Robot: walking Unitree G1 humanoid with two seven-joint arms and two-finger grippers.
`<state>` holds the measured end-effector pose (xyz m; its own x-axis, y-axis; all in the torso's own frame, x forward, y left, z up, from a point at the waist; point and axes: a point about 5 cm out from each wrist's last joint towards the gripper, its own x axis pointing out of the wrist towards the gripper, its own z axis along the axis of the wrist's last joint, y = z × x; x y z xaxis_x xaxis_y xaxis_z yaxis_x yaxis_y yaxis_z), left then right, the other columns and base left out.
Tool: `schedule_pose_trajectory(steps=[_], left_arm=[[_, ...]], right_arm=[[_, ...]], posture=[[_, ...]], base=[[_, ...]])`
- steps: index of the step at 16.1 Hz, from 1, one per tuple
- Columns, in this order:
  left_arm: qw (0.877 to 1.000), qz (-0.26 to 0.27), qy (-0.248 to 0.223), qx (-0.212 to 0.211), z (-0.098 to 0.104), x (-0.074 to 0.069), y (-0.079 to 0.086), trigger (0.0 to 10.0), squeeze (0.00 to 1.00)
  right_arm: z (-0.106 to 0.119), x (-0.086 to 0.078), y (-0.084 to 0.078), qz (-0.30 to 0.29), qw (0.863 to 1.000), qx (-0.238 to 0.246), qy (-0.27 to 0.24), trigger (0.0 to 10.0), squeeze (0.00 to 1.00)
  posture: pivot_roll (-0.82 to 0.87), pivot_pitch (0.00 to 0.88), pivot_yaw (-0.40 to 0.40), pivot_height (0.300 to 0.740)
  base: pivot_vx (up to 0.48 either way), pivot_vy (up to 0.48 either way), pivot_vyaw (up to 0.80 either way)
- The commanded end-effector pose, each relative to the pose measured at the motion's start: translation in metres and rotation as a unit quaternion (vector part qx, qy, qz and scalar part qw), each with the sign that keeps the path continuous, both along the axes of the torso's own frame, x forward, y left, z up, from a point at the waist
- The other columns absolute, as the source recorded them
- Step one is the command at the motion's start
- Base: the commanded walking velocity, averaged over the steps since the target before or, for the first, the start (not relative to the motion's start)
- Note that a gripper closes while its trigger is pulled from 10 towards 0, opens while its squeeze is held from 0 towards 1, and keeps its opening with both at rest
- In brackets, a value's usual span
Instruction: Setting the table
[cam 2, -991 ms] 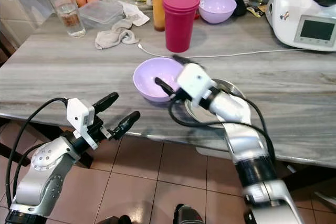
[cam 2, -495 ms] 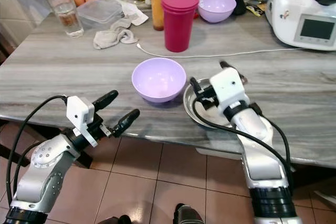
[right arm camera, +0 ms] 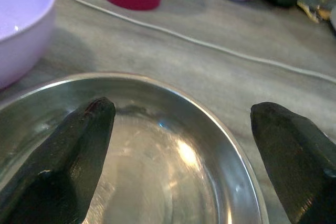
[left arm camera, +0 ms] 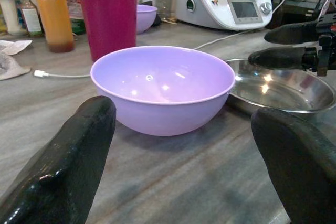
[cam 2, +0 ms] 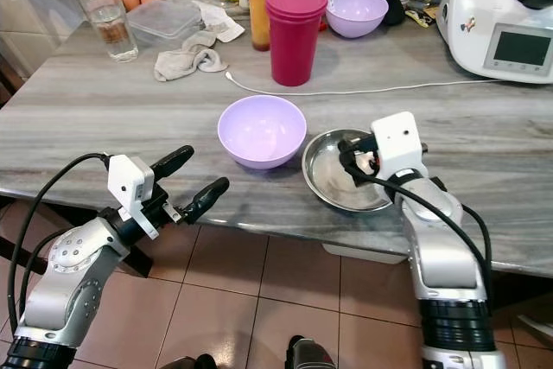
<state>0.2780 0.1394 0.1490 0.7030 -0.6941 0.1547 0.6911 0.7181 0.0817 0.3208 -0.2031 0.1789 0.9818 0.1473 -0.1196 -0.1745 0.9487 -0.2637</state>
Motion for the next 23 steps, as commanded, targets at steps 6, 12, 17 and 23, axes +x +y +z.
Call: schedule_pose_trajectory(steps=[6,12,17,23], left_arm=[[1.000,-0.016,0.014,0.013,-0.004,-0.001,0.001,10.0,0.00],[0.999,-0.026,0.023,0.012,-0.008,-0.007,-0.004,10.0,0.00],[0.999,-0.025,0.024,0.011,-0.007,-0.007,-0.004,10.0,0.00],[0.999,-0.026,0.026,0.012,-0.008,-0.008,-0.005,10.0,0.00]], right_arm=[[-0.008,0.005,-0.004,0.009,0.997,0.018,0.076,10.0,0.52],[-0.018,0.009,0.011,0.050,0.991,0.043,0.113,10.0,0.16],[-0.023,0.012,0.031,0.082,0.985,0.073,0.133,10.0,0.04],[-0.026,0.011,0.042,0.102,0.979,0.096,0.148,10.0,0.03]], posture=[[-0.24,0.154,0.016,0.740],[-0.23,0.158,0.019,0.740],[-0.22,0.166,0.020,0.740],[-0.22,0.170,0.018,0.740]], base=[[0.000,0.000,0.00],[0.000,0.000,0.00],[0.000,0.000,0.00],[0.000,0.000,0.00]])
